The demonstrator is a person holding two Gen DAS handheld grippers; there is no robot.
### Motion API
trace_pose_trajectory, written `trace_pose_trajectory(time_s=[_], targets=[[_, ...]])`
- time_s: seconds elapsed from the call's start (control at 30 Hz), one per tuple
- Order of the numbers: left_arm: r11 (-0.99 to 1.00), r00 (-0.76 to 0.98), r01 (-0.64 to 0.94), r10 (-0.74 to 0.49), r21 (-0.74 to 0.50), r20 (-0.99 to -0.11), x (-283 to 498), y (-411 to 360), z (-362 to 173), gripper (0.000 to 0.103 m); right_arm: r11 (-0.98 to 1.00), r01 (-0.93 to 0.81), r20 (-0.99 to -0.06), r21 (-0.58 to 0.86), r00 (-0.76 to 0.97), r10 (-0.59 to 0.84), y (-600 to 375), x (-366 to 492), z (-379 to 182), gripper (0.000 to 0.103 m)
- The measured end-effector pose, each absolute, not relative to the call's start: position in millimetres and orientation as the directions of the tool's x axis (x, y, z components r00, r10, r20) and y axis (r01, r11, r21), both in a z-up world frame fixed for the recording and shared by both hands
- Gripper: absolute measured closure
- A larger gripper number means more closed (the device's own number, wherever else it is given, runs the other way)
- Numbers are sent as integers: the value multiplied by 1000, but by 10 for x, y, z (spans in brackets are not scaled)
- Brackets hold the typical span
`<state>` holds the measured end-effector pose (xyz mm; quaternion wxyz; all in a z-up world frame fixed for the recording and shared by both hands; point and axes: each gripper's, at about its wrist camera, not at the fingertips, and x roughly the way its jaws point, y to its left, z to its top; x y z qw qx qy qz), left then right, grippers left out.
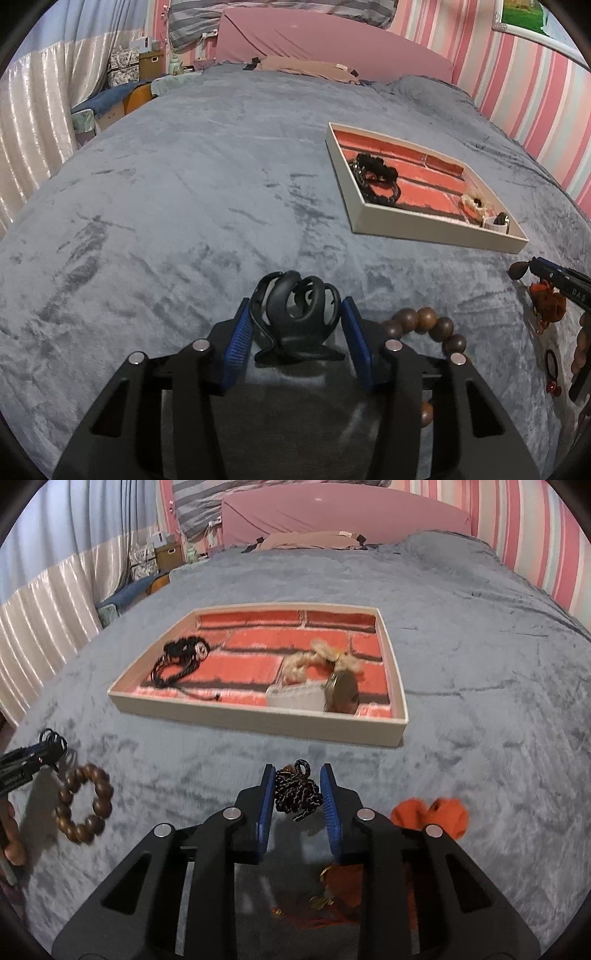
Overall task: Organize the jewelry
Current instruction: 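Grasp the black claw clip with left tool while right tool grasps wooden pendant, then lower claw clip and pendant into the tray and open both tools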
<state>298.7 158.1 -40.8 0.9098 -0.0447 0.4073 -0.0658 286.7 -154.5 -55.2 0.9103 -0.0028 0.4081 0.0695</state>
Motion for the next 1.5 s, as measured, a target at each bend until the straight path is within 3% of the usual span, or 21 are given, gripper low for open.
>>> trace_pose_trajectory(time_s=[0.4,0.77,1.07,1.43,1.47,1.5], targets=[[978,693,153,-207,-140,-690,3409,1133,69,55,990,-121,-674,70,726,137,-1628,3261,-83,78],[980,693,184,-188,-81,-696,4627,336,285,56,994,-107,-652,33,752,102,-1614,4258,34,78],[990,588,77,-139,-117,-797,5640,145,-230,56,998,-63,-708,17,704,57,-1607,5089,-383,78],[993,512,64,-117,-98,-851,5825,187,-435,55,995,-94,-831,20,551,69,-1571,5269,-841,76],[993,512,66,-118,-98,-851,5813,182,-429,54,995,-95,-832,24,550,73,-1566,5261,-838,75],[993,512,69,-116,-94,-851,5801,164,-424,52,994,-100,-832,32,548,82,-1567,5256,-821,62]])
